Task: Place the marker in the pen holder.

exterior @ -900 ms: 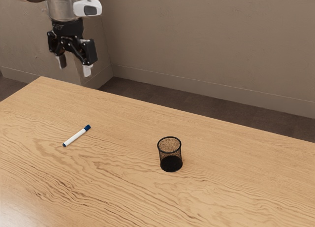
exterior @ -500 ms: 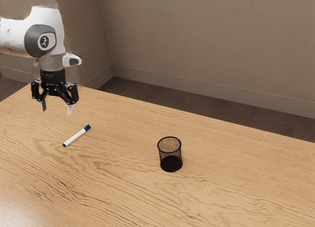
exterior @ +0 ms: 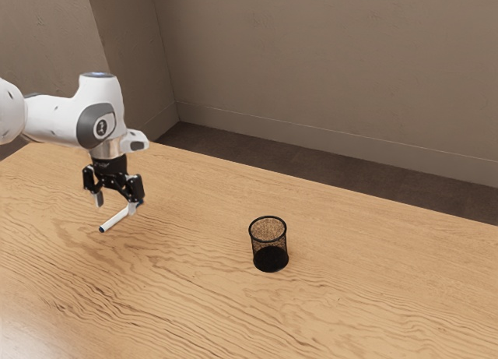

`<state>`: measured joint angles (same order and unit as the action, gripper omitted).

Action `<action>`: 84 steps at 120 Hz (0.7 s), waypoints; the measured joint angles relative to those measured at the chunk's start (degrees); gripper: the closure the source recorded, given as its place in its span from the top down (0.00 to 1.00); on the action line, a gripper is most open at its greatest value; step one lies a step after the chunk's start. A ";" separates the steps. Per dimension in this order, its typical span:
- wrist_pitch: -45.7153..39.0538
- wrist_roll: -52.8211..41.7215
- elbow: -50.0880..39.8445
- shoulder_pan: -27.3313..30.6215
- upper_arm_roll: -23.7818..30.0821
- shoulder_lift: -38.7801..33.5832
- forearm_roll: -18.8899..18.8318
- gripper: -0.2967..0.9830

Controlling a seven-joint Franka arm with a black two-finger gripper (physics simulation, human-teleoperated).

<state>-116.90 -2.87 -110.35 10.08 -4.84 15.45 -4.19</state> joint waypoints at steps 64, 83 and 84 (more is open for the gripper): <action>2.86 -15.07 14.80 3.39 -0.01 14.75 2.49 0.77; 2.87 -19.00 18.25 4.13 -0.06 18.31 4.13 0.77; 2.87 -19.21 18.46 4.22 -0.06 18.49 4.23 0.77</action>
<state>-114.02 -22.08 -91.89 14.30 -4.91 33.94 0.04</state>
